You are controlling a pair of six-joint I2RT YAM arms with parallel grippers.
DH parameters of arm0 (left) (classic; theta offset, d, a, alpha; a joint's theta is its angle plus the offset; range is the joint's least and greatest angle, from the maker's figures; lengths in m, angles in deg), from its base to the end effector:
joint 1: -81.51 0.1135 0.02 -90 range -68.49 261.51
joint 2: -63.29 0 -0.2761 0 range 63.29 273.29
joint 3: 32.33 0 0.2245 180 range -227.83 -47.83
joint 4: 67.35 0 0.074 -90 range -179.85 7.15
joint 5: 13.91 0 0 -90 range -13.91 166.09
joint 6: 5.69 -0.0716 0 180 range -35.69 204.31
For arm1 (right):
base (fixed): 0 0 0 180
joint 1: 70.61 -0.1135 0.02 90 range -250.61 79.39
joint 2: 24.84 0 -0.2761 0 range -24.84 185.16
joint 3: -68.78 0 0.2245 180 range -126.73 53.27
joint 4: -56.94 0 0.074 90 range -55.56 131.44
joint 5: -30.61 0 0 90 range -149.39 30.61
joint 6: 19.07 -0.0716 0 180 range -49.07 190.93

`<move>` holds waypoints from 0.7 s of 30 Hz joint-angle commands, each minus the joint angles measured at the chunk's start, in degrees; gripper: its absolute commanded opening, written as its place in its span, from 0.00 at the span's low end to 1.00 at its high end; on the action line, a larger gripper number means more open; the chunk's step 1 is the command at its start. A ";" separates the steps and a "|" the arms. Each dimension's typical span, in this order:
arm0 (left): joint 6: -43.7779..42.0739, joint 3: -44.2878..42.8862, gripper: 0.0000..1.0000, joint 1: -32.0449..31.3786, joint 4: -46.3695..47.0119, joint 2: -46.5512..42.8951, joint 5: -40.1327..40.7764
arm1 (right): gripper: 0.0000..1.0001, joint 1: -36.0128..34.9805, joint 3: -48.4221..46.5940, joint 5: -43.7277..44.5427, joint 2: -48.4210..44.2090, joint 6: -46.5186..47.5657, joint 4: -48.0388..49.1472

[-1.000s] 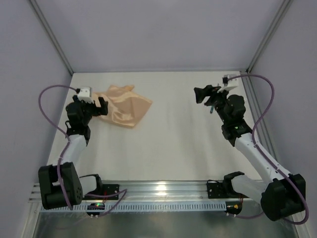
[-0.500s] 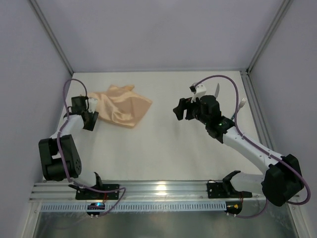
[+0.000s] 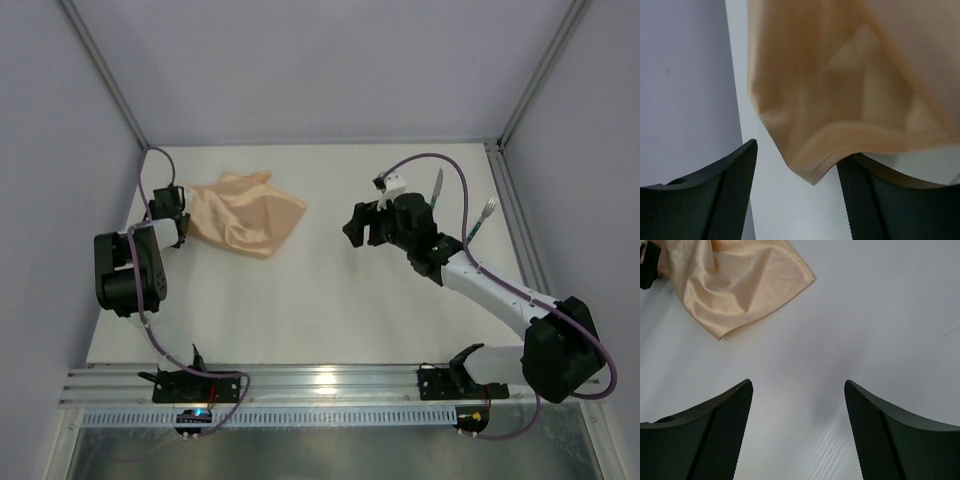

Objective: Fold the napkin into a case and place the utensils inside
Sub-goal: Pick up the crumpled napkin from the corner of the board, then flatten out the crumpled napkin at the center of the board.

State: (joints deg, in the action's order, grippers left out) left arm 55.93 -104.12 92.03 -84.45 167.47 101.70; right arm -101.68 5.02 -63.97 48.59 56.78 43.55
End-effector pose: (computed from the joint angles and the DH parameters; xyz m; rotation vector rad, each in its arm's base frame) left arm 0.3554 0.0975 0.1556 0.1803 2.4942 0.8403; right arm 0.2509 0.1578 0.2835 -0.3499 1.9895 0.5878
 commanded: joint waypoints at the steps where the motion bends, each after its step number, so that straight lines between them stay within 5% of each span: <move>1: 0.43 -0.92 0.65 0.20 6.87 5.15 -0.11 | 0.78 -0.92 -2.29 -1.13 0.31 -0.70 2.20; 4: 0.52 -0.49 0.42 0.20 8.11 5.33 -3.62 | 0.76 -1.27 -2.55 -1.22 1.10 -0.61 2.29; 5: 1.13 -0.48 0.29 0.20 7.41 4.72 -5.37 | 0.75 -1.36 -2.99 -1.40 1.71 -0.53 2.11; 6: 1.22 -0.31 0.00 0.29 6.10 3.67 -9.04 | 0.74 -1.54 -3.34 -1.57 1.98 -0.35 1.41; 14: -1.23 1.71 0.00 -0.15 -23.67 -22.94 -30.95 | 0.73 -5.49 -7.82 2.47 2.16 2.55 -6.14; 21: -7.38 -3.45 0.00 -0.68 -50.13 -45.89 -45.80 | 0.73 -6.19 -6.60 -4.82 0.84 -1.66 -8.62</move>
State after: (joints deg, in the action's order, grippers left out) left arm 52.13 -103.25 91.86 -116.82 127.32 66.70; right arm -107.38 -1.03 -65.00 51.32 57.22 36.29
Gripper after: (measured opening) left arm 0.005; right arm 0.731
